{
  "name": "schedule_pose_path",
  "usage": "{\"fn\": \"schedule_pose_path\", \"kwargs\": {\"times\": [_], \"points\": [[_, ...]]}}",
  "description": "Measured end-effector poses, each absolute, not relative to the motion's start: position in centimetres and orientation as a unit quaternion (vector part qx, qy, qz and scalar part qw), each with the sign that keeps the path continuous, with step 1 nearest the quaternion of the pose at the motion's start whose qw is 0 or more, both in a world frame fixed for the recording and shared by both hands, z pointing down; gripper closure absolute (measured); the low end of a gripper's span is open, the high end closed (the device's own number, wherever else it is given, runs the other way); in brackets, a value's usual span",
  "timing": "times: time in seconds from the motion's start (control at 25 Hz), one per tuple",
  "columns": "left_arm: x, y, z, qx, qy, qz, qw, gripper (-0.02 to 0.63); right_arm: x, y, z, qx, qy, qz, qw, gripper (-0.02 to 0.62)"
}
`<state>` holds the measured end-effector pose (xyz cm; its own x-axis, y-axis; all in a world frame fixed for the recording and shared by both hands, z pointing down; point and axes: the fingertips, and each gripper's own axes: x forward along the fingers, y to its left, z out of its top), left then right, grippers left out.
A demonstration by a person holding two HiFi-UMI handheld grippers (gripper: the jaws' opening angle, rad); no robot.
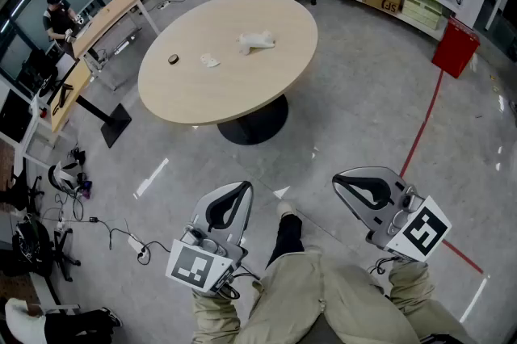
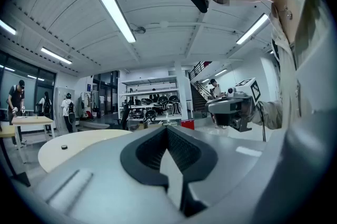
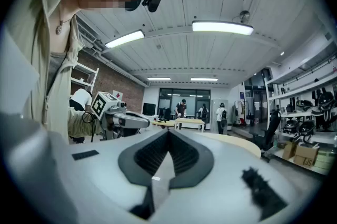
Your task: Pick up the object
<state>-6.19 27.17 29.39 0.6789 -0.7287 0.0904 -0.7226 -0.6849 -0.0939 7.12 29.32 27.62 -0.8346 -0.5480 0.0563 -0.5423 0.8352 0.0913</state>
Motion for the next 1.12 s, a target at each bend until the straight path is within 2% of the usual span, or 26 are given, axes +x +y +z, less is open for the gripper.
{"fn": "schedule_pose_path", "kwargs": {"times": [0.4, 0.68, 1.12], "points": [[-8.4, 16.9, 30.6, -0.919, 0.39, -0.054, 0.03, 0.601, 4.6, 19.3, 28.6, 0.287, -0.955, -0.046, 0.05, 0.594], [-9.9, 8.4, 31.2, -0.924, 0.377, -0.06, -0.009, 0.6, 2.0, 11.2, 28.9, 0.289, -0.954, -0.045, 0.069, 0.594], [-11.5, -0.6, 31.5, -0.929, 0.363, -0.078, -0.015, 0.6, -0.8, 1.3, 28.6, 0.29, -0.955, -0.036, 0.046, 0.594]]}}
